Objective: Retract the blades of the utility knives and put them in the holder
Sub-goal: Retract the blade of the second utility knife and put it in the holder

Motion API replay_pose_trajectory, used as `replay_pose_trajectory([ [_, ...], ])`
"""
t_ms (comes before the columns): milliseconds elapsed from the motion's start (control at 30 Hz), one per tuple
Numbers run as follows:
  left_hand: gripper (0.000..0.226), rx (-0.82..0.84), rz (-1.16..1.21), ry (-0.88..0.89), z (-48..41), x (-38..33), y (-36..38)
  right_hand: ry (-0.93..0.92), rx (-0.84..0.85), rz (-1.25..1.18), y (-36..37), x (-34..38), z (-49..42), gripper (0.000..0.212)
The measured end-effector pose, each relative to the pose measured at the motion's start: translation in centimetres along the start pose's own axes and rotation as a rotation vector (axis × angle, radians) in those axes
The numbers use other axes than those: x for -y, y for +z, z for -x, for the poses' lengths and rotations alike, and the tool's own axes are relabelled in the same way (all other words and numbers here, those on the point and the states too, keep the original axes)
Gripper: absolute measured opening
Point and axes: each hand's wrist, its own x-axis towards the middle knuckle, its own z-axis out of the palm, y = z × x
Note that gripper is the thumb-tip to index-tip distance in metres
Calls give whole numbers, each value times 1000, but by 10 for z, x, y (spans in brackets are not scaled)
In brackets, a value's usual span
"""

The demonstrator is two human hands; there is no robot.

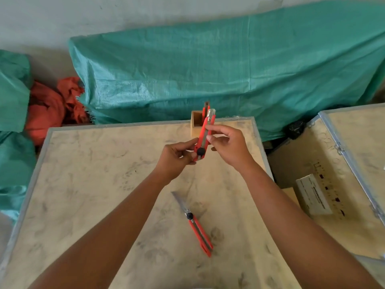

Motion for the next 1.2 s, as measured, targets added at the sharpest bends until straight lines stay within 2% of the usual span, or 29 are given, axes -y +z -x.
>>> replay_pose_trajectory([
  [167, 40, -30, -75, 53, -79, -9, 0, -73, -76, 47, -10, -10, -73, 30],
  [267, 40, -112, -186, 54, -122, -3, 1, -124, -170, 107, -8, -27, -111, 25],
  [333, 55, -151, -302, -6, -144, 7, 1, -166, -226, 169, -2, -42, -129, 24],
  [433, 78, -93, -388, -92, -162, 21, 4, -218, -232, 271, 13, -63, -140, 25],
  [467, 80, -75, -390, -105, -165, 25, 6, -223, -218, 293, 17, -69, -142, 26],
  [600, 60, -54, -406, -109, -170, 35, 11, -209, -170, 363, 30, -88, -145, 31],
  [967, 68, -78, -403, -156, -169, 37, 12, -159, -128, 446, 34, -94, -145, 37],
  [1067, 74, -92, -354, -161, -156, 29, 13, -156, -139, 416, 29, -86, -131, 37],
  [1200, 69, -132, -323, -156, -124, 17, 14, -184, -158, 388, 24, -74, -93, 32],
])
